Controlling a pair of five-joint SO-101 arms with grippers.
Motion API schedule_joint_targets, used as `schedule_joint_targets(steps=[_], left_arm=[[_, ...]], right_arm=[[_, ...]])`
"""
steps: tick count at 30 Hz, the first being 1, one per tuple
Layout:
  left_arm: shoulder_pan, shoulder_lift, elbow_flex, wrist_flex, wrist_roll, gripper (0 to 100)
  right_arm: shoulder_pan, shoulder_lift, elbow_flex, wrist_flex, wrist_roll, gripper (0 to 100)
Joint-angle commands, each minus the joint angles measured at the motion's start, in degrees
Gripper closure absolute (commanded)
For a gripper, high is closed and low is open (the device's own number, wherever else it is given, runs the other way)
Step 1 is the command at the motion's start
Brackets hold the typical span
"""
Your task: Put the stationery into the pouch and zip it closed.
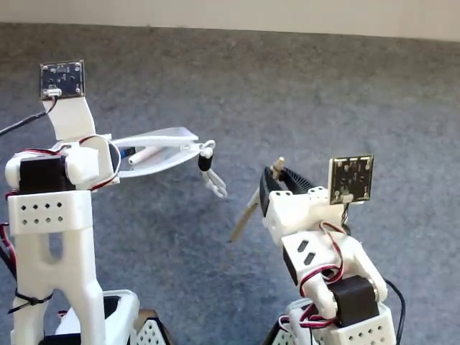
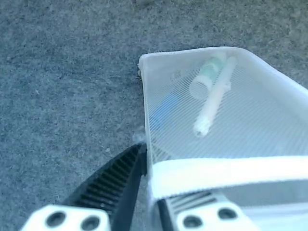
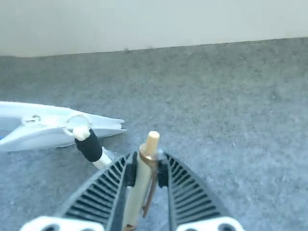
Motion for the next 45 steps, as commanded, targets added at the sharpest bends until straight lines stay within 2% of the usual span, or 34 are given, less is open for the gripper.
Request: schedule_joint_targets(steps=[1, 9, 13, 22, 37, 45], left_arm=[[0.22, 0.48, 0.92, -0.70, 0.18, 99], [0.22, 0.48, 0.92, -0.70, 0.18, 99], [0.22, 0.48, 0.92, -0.70, 0.18, 99], [0.22, 0.48, 0.75, -0.70, 0.18, 99], [0.31, 0.48, 0.92, -0.70, 0.18, 99], [0.31, 0.48, 0.92, -0.70, 0.18, 99]], right_arm=[[0.31, -0.66, -3.03, -1.54, 0.97, 99.4], [-8.31, -0.75, -5.05, -9.45, 1.14, 99.4], [-12.62, -0.75, -6.55, -14.20, 5.19, 99.4], [-18.59, -0.57, -6.46, -23.08, 7.03, 99.4], [-19.30, -0.31, -5.93, -43.21, 7.12, 99.4], [-19.30, 0.57, -5.85, -47.34, 7.12, 99.4]])
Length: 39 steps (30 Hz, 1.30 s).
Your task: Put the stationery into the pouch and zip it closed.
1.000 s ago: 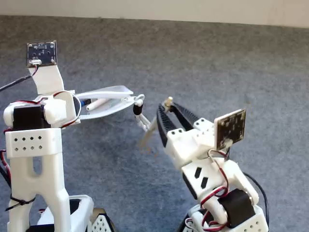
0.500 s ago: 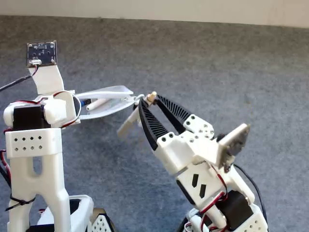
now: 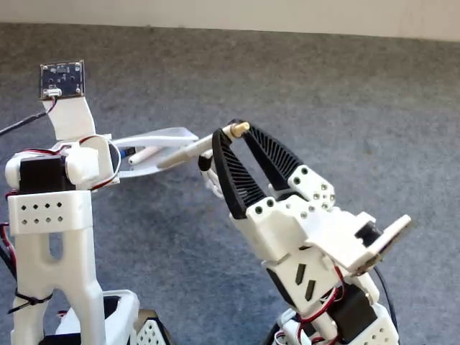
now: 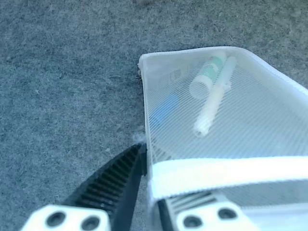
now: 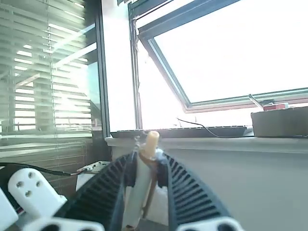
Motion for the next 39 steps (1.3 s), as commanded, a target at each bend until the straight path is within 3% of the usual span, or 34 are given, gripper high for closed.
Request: schedule_joint_targets(steps=[1, 6, 15, 26, 34, 39], left_arm=[[0.31, 0.48, 0.92, -0.70, 0.18, 99], [0.31, 0.48, 1.01, -0.62, 0.18, 99], [0.31, 0.48, 1.10, -0.62, 0.18, 99], [0.31, 0.48, 1.10, -0.70, 0.18, 99], [0.31, 0.48, 1.10, -0.70, 0.18, 99], [0.31, 0.48, 1.10, -0.70, 0.18, 99]], right_arm=[[-0.40, 1.71, -2.51, -1.98, 0.53, 99.4], [-0.22, 6.90, -2.51, -4.53, 1.32, 99.4], [-0.57, 14.37, 0.92, -13.58, 10.73, 99.4], [-0.84, 21.32, 6.29, -13.93, 21.98, 99.4], [-6.90, 21.76, 10.59, -13.93, 31.38, 98.8], [-7.25, 21.85, 11.30, -13.58, 32.26, 93.3]])
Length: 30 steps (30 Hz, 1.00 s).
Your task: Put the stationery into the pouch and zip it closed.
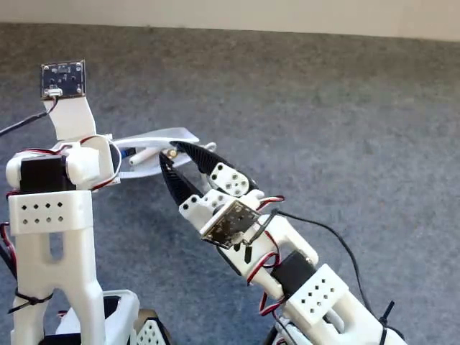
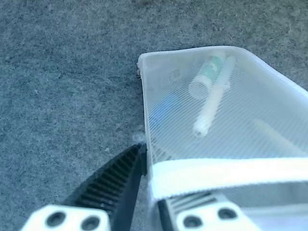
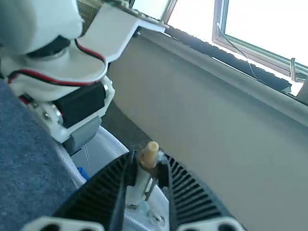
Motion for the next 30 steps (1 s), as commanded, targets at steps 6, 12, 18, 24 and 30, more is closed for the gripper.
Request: schedule_joint_targets(steps=[6, 12, 18, 24, 30], left_arm=[[0.22, 0.48, 1.10, -0.70, 0.18, 99], [0.22, 0.48, 1.10, -0.70, 0.09, 99], [0.22, 0.48, 1.10, -0.70, 0.09, 99], [0.22, 0.48, 1.10, -0.70, 0.09, 99], [0.22, 0.48, 1.01, -0.70, 0.09, 99]], right_arm=[[-0.57, -0.04, 1.63, -0.92, -4.84, 81.0], [-0.57, -0.13, 1.54, -0.92, -6.07, 81.0], [-0.04, -0.22, 1.54, -0.66, -6.24, 81.0], [6.46, -1.98, -6.46, 14.37, -18.90, 81.0], [9.54, -8.22, -12.88, 27.38, -19.78, 81.0]])
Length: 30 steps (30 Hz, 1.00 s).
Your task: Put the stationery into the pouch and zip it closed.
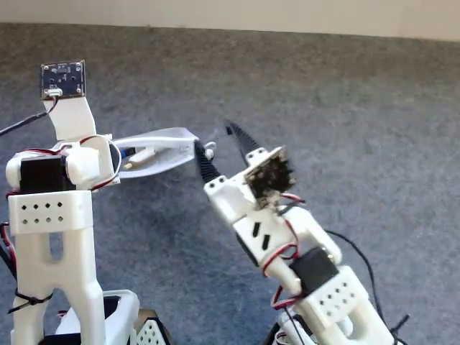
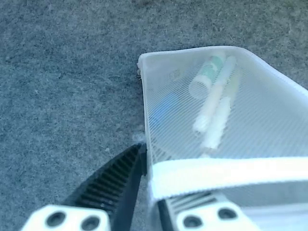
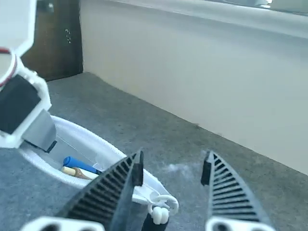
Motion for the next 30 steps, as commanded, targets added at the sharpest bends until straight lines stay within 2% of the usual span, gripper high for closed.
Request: schedule_joint_targets(steps=[1, 22, 30], left_arm=[[0.22, 0.48, 1.01, -0.70, 0.09, 99], [0.13, 0.48, 1.19, -0.62, 0.09, 99], [0.13, 0.48, 1.10, -0.70, 0.09, 99]], right_arm=[[0.92, -4.35, -4.00, 4.35, -0.70, 81.0], [0.84, -18.33, 14.81, 6.20, -0.79, 81.0], [-2.95, -18.77, 26.59, -8.75, -0.79, 81.1]])
